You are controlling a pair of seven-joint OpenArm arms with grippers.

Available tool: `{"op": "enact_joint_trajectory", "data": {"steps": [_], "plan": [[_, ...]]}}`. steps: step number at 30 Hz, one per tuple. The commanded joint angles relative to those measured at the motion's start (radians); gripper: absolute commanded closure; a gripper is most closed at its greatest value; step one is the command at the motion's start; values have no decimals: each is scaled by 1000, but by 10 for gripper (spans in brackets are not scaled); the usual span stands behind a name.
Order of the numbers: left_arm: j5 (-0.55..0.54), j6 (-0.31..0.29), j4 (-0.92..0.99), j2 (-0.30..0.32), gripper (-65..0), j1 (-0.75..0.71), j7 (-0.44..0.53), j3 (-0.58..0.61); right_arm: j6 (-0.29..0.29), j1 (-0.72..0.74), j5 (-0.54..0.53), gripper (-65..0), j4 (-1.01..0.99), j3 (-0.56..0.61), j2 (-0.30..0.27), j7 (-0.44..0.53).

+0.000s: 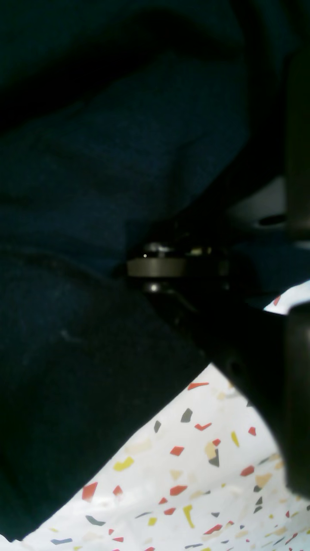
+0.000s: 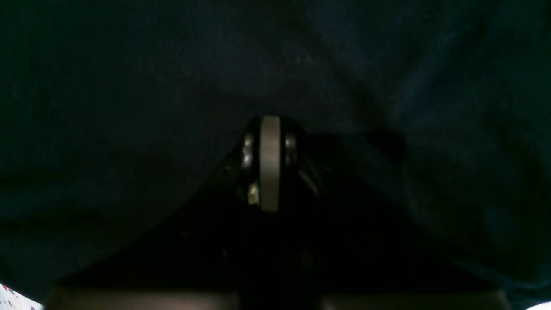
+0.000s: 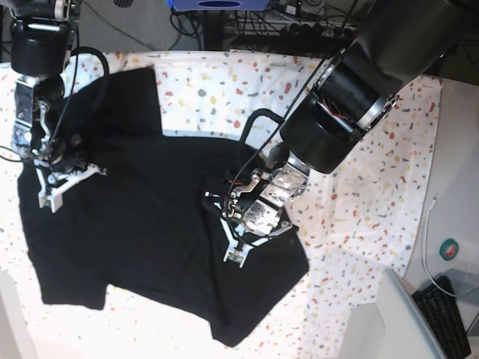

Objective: Layout the t-shirt on the table in an organized manner, then fold the t-shirt properly
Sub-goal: 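Grasp the shirt's middle with the left gripper and smooth it, then pull the shirt corner with the left gripper away from the right gripper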

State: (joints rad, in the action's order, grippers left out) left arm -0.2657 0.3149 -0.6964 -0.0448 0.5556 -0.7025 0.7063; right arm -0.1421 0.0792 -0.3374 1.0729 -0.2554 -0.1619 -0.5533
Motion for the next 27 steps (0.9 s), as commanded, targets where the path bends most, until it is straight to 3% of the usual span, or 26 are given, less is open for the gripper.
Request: {"op": "enact_joint_trajectory", "data": {"steps": [1, 5, 11, 18, 22, 27], "plan": [[4, 8, -16, -4, 0, 16, 13, -10, 0, 8, 7, 0, 2, -3, -9, -12], [9, 8, -52, 1, 0, -38, 13, -184, 0, 8, 7, 0, 2, -3, -9, -12], [10, 8, -332, 70, 0, -248, 13, -411, 0, 6, 7, 0, -4, -3, -9, -12], [4, 8, -604, 70, 0, -478, 16, -635, 0, 11, 7, 0, -33, -2, -11, -12], [3, 8, -734, 67, 0, -563, 16, -732, 0, 9, 7, 0, -30, -2, -11, -12], [3, 5, -899, 67, 0, -656, 16, -772, 0, 8, 7, 0, -26, 1, -11, -12]]}}
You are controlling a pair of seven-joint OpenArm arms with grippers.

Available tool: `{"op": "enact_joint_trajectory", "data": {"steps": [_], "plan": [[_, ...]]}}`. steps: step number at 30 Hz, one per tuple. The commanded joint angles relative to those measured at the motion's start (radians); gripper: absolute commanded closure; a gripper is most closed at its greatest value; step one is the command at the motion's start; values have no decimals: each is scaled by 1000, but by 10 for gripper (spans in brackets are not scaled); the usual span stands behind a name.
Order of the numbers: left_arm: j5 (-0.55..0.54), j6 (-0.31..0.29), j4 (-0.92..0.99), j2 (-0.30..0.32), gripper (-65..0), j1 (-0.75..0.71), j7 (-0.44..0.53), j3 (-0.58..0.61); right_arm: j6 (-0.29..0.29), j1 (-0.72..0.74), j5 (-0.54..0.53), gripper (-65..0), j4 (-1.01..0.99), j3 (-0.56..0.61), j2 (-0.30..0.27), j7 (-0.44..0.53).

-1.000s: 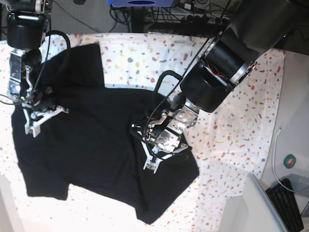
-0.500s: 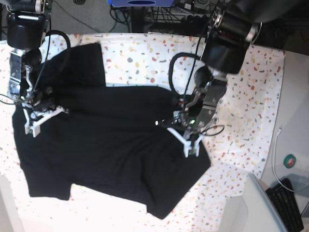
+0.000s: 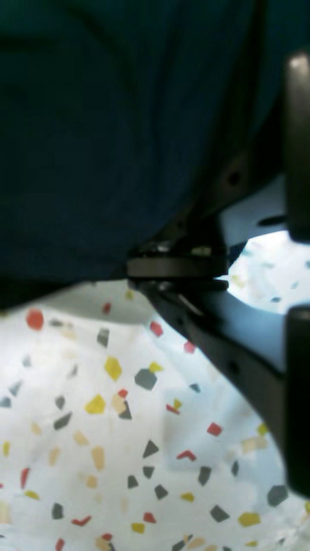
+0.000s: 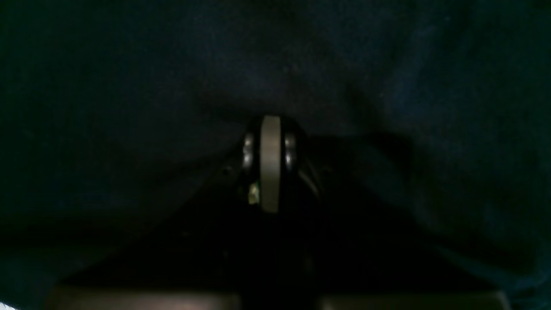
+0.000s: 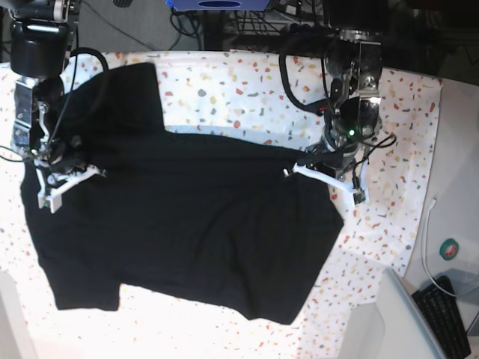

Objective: Layout the t-shirt on the table in an organized manner, then fold the t-shirt properly
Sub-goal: 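Pull the shirt corner with the left gripper away from the right gripper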

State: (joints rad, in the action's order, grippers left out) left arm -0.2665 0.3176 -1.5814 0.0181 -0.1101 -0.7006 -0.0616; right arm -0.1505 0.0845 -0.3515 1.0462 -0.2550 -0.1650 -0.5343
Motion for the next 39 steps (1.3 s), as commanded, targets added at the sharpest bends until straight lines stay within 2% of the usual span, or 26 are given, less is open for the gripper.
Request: {"op": "enact_joint_trajectory", "data": {"steps": [1, 5, 10, 13, 16, 18, 19, 23, 25, 27, 31, 32, 36, 37, 39], "plan": [[2, 2, -30, 4, 0, -10, 14, -5, 9, 1, 21, 0, 1, 1, -6, -31], [2, 2, -44, 1, 0, -87, 14, -5, 9, -1, 21, 0, 1, 3, -6, -31], [2, 1, -73, -57, 0, -171, 14, -67, 9, -1, 21, 0, 3, 3, -6, -31], [-9, 1, -75, -60, 0, -185, 11, -83, 9, -2, 21, 0, 3, 3, -6, -31], [-92, 1, -75, -54, 0, -187, 8, -90, 9, -2, 21, 0, 3, 3, -6, -31], [-156, 1, -84, -22, 0, -205, 8, -90, 9, -2, 21, 0, 3, 3, -6, -31], [-192, 1, -90, -11, -43, -214, 8, -90, 9, -1, 21, 0, 4, 3, -6, -31], [-300, 1, -113, 41, -344, -264, 6, -90, 9, -9, 21, 0, 47, 3, -6, -37], [-354, 1, -124, 64, -449, -288, 8, -90, 9, -24, 21, 0, 87, 3, -5, -39], [-405, 1, -136, 84, -489, -313, 8, -116, 9, -35, 21, 0, 133, 3, -1, -42], [-494, 1, -185, 92, -487, -337, 8, -243, 9, -50, 16, 0, 253, 3, 3, -137], [-498, 1, -193, 93, -487, -337, 9, -274, 9, -65, 16, -24, 302, -2, 14, -152], [-500, -15, -139, 147, -487, -293, 11, -309, 9, -165, 16, -248, 518, 1, 28, -155], [-508, -39, -109, 161, -487, -279, 11, -307, 9, -193, 16, -297, 567, 3, 29, -157], [-508, -127, -43, 170, -487, -251, 11, -310, 9, -240, 16, -378, 638, 3, 29, -157]]}}
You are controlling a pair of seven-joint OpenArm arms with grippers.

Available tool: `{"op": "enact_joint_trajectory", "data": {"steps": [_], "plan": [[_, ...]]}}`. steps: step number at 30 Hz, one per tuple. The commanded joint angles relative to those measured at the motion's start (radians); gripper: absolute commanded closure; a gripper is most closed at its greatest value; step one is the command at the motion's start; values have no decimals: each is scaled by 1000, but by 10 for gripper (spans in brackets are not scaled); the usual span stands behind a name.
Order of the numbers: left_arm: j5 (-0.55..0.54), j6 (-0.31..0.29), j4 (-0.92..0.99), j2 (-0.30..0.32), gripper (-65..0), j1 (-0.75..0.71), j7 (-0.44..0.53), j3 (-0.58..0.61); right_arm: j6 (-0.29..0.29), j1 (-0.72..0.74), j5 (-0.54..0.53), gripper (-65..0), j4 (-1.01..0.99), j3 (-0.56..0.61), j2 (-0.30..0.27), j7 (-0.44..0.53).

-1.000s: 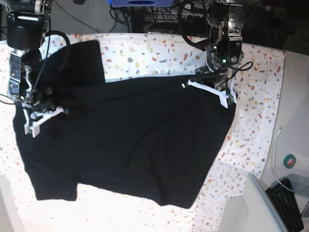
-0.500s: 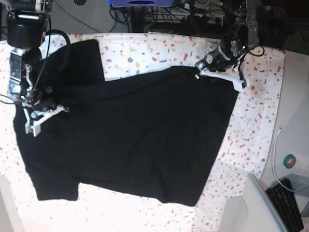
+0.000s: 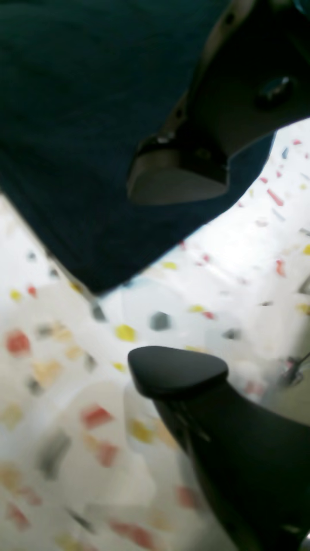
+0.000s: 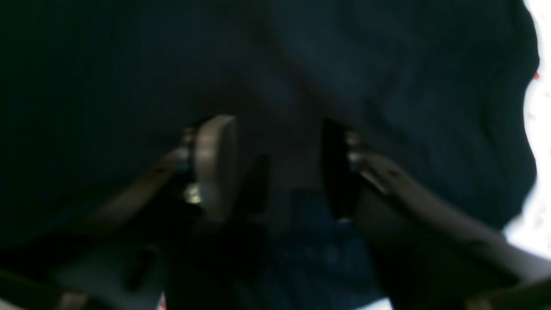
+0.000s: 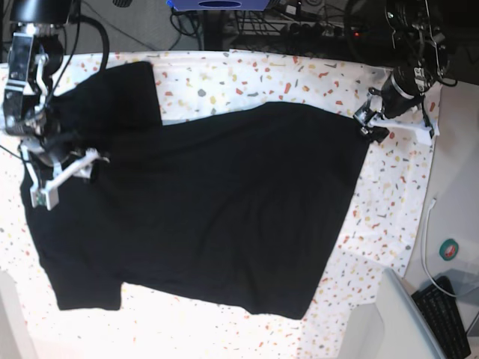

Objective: Layout the t-shirt on the table in an organized manner, then fold the t-shirt properly
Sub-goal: 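Pull the shirt corner with the left gripper away from the right gripper, then hold the shirt's collar-side corners with both grippers and stretch apart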

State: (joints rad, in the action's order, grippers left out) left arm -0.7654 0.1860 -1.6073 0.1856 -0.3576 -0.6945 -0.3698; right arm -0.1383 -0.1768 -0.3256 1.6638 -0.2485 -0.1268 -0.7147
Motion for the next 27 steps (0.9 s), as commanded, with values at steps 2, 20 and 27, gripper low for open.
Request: {"op": "enact_joint_trajectory", "data": {"steps": [2, 20, 27], "plan": [[-7, -64, 34, 2, -487, 21, 5, -7, -4, -16, -11, -420, 48, -12, -9, 23], [1, -122, 287, 5, -457, 174, 6, 5, -5, -172, -264, -419, 46, -363, 51, 30], [28, -124, 316, 7, 0, 177, 6, 5, -5, -192, -274, -425, -32, -403, 52, 25]]}}
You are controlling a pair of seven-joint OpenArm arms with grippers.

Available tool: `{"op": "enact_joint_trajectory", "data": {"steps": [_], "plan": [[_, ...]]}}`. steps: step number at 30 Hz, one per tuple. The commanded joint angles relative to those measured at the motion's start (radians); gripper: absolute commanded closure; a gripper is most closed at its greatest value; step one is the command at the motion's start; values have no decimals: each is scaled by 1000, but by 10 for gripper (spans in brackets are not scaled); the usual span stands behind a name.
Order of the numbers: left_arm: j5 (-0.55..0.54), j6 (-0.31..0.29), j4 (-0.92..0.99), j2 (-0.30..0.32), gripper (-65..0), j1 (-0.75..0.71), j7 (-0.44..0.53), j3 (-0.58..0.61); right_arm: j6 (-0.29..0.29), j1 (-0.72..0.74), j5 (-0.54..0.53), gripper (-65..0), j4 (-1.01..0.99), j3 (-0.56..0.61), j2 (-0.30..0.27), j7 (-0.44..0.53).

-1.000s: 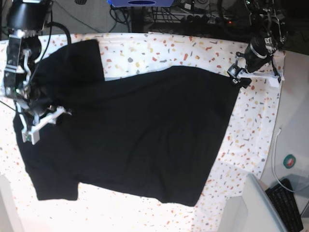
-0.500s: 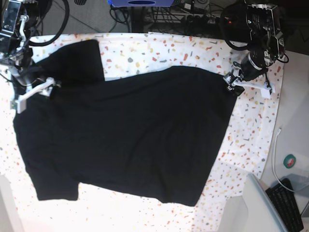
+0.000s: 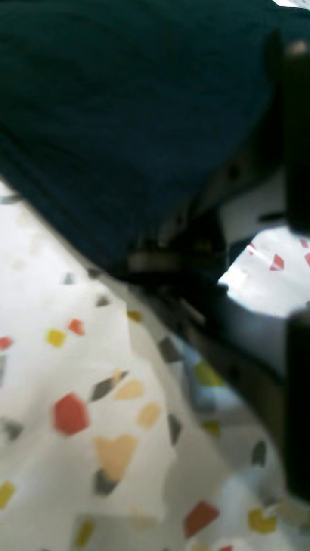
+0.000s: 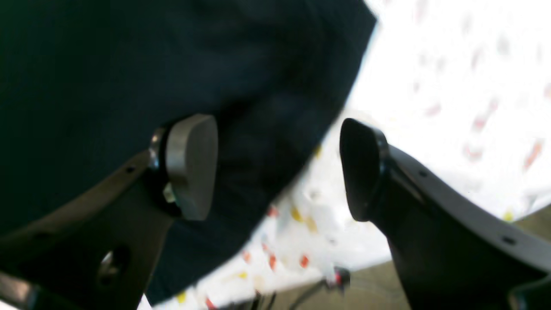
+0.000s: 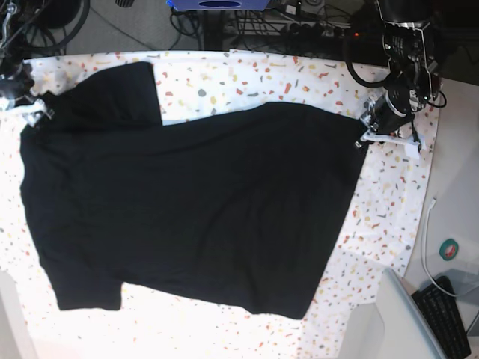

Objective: Layout the t-shirt on the table in an organized manner, then fold the t-shirt properly
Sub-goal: 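Hold the shirt's collar-side corners with both grippers and stretch apart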

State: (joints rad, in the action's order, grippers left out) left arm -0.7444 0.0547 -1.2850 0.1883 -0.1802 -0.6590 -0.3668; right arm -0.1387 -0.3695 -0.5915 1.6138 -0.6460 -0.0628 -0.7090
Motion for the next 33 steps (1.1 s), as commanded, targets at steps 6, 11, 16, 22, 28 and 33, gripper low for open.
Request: {"op": "enact_joint_trajectory", "data": {"steps": [6, 11, 16, 22, 28, 33], "plan": [[85, 7, -64, 1, 0, -11, -29, 2, -123, -75, -3, -417, 38, 38, 41, 16], [142, 7, -144, 1, 0, -14, -29, 4, -123, -73, 0, -416, 32, 76, 53, 25], [199, 7, -193, 0, 0, -12, -29, 4, -124, 11, 2, -212, 6, 56, -7, 22], [205, 7, -246, 0, 0, -8, -29, 2, -124, 154, 2, 0, -237, 56, -93, 16], [205, 7, -246, 0, 0, 3, -29, 1, -124, 329, 3, 0, -547, 58, -205, 4], [205, 7, -235, 0, 0, 31, -29, 2, -124, 502, 60, 0, -668, 121, -260, 5]]}}
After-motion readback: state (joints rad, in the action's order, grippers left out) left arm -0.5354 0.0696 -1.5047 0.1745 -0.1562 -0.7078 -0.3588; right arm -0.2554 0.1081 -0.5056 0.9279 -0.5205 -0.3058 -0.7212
